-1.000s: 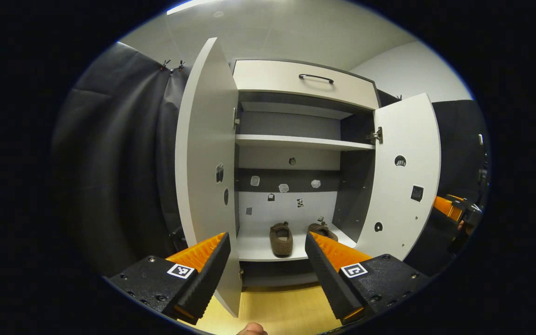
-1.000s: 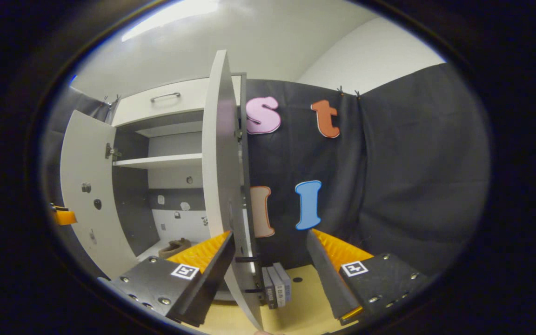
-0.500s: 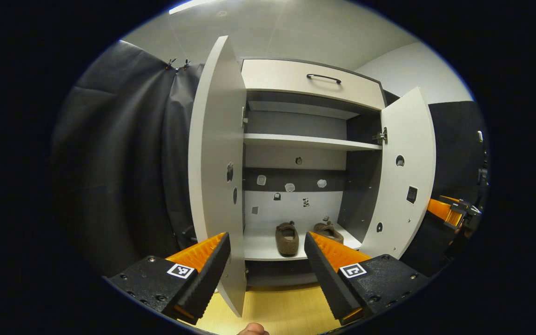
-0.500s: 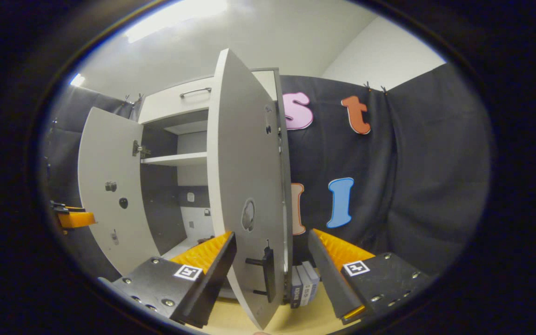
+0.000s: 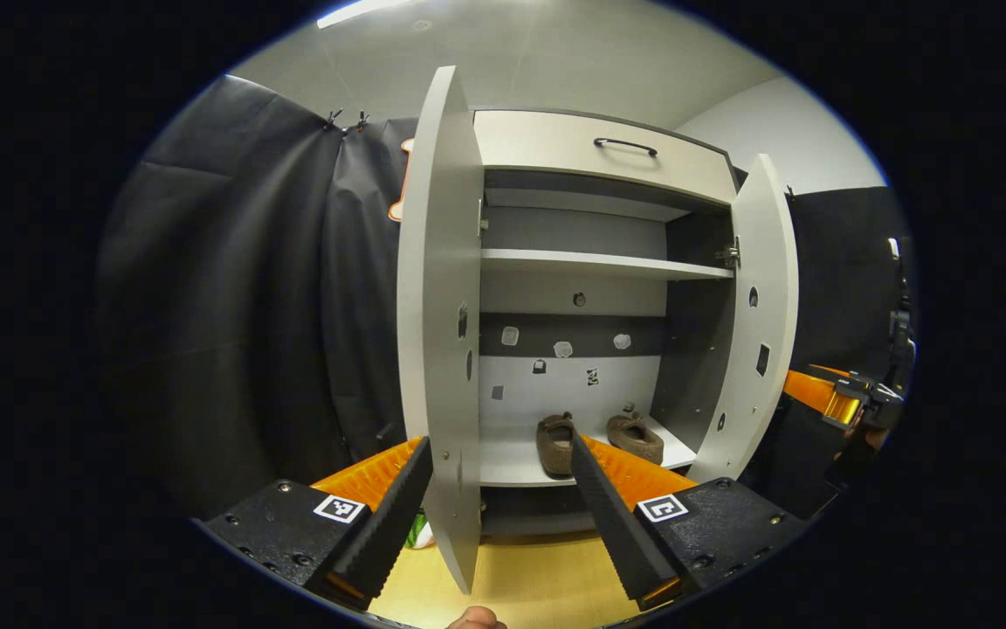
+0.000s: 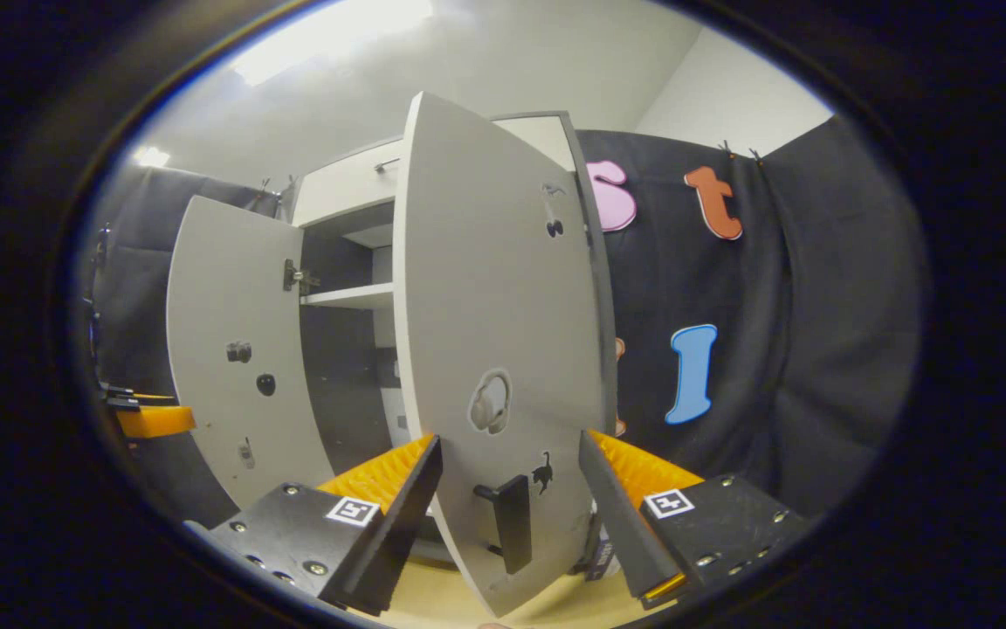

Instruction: Grab one shoe with the right hand and put it into the shoe cabinet, grab the other shoe with the left hand and put it into the shoe cabinet; then close the right door with the right hand and the left door with the left hand.

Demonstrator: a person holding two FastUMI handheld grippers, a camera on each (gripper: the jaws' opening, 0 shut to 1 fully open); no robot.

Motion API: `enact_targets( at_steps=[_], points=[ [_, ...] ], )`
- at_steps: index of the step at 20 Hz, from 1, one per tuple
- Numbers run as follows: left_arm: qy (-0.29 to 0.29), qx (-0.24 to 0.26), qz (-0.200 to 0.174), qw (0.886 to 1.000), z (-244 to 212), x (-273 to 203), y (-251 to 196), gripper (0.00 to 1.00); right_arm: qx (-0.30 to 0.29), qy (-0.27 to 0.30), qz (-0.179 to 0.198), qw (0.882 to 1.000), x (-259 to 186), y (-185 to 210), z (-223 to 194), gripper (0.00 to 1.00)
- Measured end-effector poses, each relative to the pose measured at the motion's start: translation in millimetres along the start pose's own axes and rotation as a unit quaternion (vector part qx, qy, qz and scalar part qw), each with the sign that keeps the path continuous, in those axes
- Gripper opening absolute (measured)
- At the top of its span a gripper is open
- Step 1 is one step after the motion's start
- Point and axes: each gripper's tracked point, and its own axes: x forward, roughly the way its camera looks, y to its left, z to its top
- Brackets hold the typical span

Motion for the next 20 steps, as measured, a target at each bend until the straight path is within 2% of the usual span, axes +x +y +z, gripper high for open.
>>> enact_targets(
  at_steps=[7,9,10,20],
  points=[
    [-0.01,0.009,0.013,1.0,3.6,-6.9,16.8,0.96,0.003,0.006,0.018,1.0,17.3,21.9,-8.0,0.94],
    [-0.01,0.011,0.015,1.0,3.1,-7.3,18.3,0.98,0.005,0.007,0.022,1.0,18.2,25.6,-8.4,0.94],
    [-0.009,0.012,0.016,1.0,3.0,-7.9,18.7,0.96,0.005,0.006,0.023,1.0,18.1,26.4,-7.8,0.94],
    [-0.014,0.014,0.02,1.0,3.7,-8.1,28.3,0.98,0.002,-0.003,0.02,1.0,4.2,28.4,-0.9,0.95]
  ],
)
